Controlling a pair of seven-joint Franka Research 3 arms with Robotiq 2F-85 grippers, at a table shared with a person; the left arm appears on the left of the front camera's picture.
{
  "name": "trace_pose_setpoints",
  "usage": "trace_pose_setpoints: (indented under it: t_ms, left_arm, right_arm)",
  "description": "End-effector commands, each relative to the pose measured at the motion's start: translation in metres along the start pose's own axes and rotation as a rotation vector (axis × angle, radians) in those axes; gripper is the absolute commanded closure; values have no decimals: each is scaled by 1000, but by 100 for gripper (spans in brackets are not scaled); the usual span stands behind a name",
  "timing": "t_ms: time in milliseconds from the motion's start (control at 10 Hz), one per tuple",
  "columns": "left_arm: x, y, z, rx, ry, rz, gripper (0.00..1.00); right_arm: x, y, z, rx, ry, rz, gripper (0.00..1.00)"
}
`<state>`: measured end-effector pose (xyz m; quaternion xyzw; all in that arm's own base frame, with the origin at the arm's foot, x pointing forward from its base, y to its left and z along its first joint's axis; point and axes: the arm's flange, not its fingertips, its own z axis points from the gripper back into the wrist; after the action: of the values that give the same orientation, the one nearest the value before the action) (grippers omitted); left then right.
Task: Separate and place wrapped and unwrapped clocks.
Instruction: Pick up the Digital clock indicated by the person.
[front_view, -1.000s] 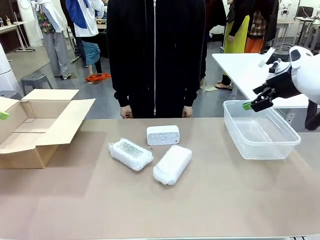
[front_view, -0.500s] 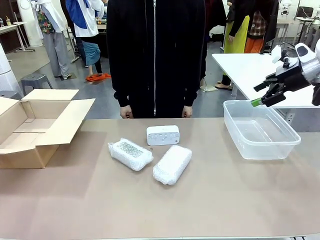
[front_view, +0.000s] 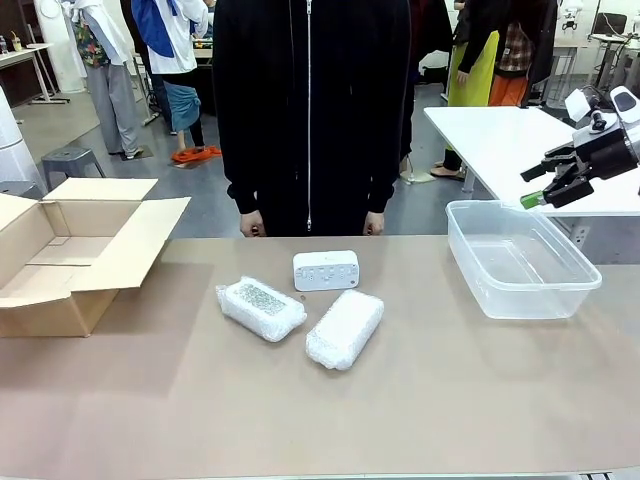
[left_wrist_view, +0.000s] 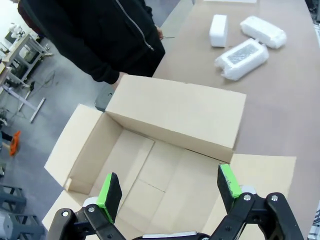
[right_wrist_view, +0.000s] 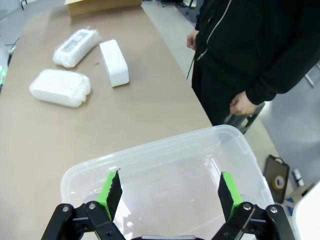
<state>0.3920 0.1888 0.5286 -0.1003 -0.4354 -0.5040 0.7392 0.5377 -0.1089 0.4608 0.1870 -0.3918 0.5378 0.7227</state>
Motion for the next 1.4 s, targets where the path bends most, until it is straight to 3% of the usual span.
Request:
trace_pose_setpoints:
  t_ms: [0,200,500,1300]
  left_arm:
    - [3,36,-3,-34,-6,14,0]
    - [22,55,-4,-40,-22,-45,0]
    - [26,67,-9,-45,-10,-34,0]
    - [22,62,-19,-88,23,-34,0]
  right_arm:
    - [-1,-25,-11,6,-59,-18,0]
    - [0,-32,-12,17,-85,-10,0]
    - [5,-37,-15,24,-86,-11,0]
    - [10,-29,-14,16,-96,16,0]
